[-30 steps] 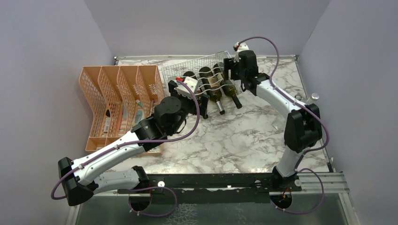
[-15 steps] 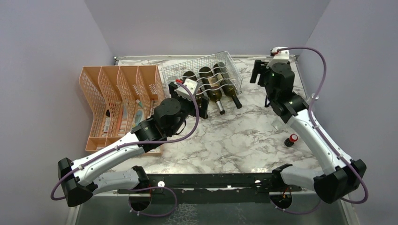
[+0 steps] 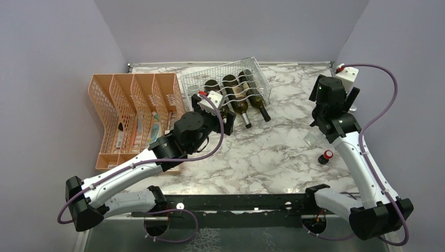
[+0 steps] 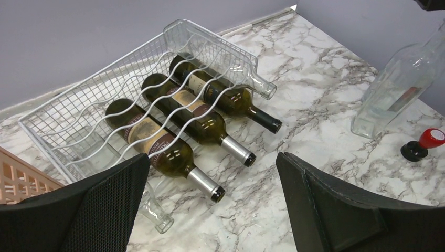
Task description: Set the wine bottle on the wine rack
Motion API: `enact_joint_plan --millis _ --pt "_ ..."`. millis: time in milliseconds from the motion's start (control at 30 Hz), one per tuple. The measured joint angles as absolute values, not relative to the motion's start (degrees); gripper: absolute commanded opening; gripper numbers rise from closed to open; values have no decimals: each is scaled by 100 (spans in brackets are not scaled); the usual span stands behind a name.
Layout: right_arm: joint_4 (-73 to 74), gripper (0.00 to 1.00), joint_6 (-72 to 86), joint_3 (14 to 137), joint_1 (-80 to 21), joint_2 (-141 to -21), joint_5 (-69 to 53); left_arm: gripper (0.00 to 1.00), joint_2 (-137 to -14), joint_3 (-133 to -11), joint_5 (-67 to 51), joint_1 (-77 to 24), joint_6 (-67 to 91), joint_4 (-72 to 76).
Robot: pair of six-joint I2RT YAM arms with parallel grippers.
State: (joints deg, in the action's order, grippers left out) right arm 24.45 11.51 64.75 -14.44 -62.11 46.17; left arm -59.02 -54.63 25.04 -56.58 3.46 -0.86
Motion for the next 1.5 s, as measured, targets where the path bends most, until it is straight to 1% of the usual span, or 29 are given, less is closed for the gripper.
enact_joint_plan --millis 67,233,400,433,567,700,933,1133,1167,1200,1333,1500 --pt "2497 87 1232 6377 -1323 -6086 4764 99 -5902 -5457 2484 -5658 357 -84" --pt "2683 86 1693 6320 -1033 -5944 4722 99 -5902 -5448 2458 -5658 379 -40" --pt "2860 80 2233 6313 -965 -5946 4696 99 -5902 -5448 2357 -5658 388 -14" --pt "2882 77 2314 6292 -963 -5946 4700 99 -5902 -5448 2351 -5658 386 -12" --pt "2945 61 2552 5977 -963 -5946 4703 99 -5902 -5448 2335 -5658 386 -5" --pt "2963 56 2453 5787 -963 -5944 4724 99 -5913 -5448 2320 -5658 386 -5" --pt "2786 36 2200 5465 -963 -5900 4818 99 -6106 -5463 2261 -5658 388 5" --pt "2582 5 2051 5365 -963 -5867 4718 99 -6340 -5531 2209 -5658 395 3" --pt "2541 3 1986 5339 -963 -5835 4659 99 -6351 -5537 2209 -5658 397 5" --pt "2488 1 1916 5299 -963 -5787 4560 99 -6388 -5559 2206 -5658 401 14" --pt "2449 1 1649 5260 -963 -5553 3946 99 -6521 -5564 2139 -5658 410 119" --pt "2635 1 1500 5489 -963 -5507 2818 99 -6814 -5555 1804 -5658 425 373"
